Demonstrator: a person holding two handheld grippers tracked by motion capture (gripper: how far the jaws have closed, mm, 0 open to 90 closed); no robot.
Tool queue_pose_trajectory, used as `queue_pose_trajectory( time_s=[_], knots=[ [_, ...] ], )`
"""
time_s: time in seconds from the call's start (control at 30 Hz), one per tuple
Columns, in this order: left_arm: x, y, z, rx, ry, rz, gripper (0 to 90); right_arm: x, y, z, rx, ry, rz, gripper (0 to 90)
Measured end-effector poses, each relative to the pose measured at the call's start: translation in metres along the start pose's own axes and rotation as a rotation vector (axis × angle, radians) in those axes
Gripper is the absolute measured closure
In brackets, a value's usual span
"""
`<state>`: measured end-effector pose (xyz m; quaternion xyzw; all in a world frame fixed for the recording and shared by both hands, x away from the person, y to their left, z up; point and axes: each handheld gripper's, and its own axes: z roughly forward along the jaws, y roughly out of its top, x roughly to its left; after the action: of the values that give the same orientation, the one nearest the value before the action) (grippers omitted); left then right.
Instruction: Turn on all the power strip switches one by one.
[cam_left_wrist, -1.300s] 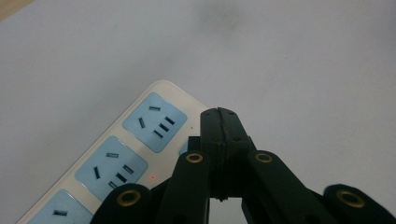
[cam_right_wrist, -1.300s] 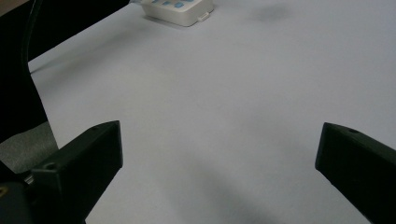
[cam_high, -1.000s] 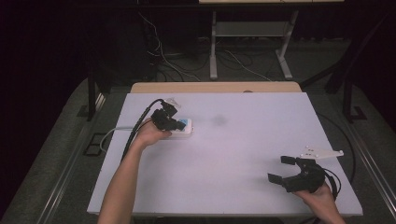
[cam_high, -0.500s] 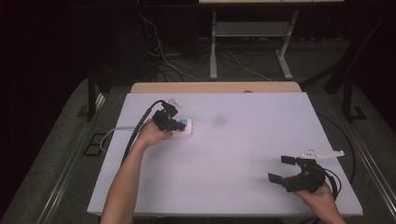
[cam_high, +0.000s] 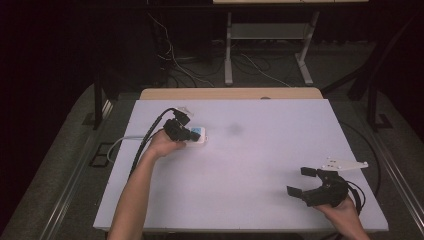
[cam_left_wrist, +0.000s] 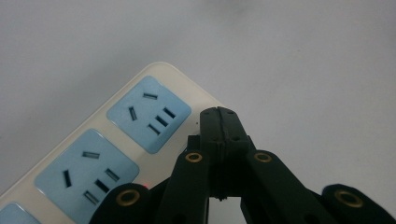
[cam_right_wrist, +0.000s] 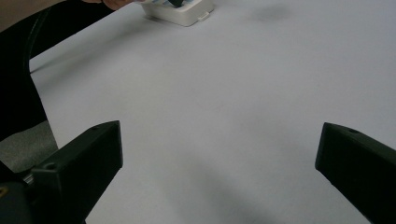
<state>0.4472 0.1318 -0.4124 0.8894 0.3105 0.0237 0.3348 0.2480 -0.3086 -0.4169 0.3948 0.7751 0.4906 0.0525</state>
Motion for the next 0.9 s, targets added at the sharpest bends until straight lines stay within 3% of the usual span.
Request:
queue_pose_trajectory(
  time_s=[0.27, 0.33, 0.53, 0.63, 0.77, 0.9],
  knots=[
    [0.003, -0.002, 0.0, -0.021, -0.005, -0.007, 89.3, -0.001, 0.0, 0.0, 0.003, -0.005, 0.002, 0.5],
    [0.005, -0.004, -0.002, -0.033, 0.008, -0.022, 89.4, -0.001, 0.0, 0.001, 0.005, -0.003, 0.001, 0.5],
    [0.013, -0.015, -0.008, -0.054, -0.013, -0.076, 89.5, -0.001, 0.0, 0.001, 0.008, -0.001, -0.002, 0.5],
    [0.016, -0.02, -0.008, -0.092, -0.033, -0.101, 89.5, -0.001, 0.0, 0.001, 0.009, -0.001, -0.003, 0.5],
    [0.014, -0.018, -0.008, -0.083, -0.016, -0.085, 89.6, -0.001, 0.0, 0.002, 0.01, -0.004, -0.002, 0.5],
    [0.01, -0.012, -0.007, -0.037, 0.01, -0.064, 89.7, -0.001, 0.0, 0.002, 0.011, -0.004, 0.0, 0.5]
  ],
)
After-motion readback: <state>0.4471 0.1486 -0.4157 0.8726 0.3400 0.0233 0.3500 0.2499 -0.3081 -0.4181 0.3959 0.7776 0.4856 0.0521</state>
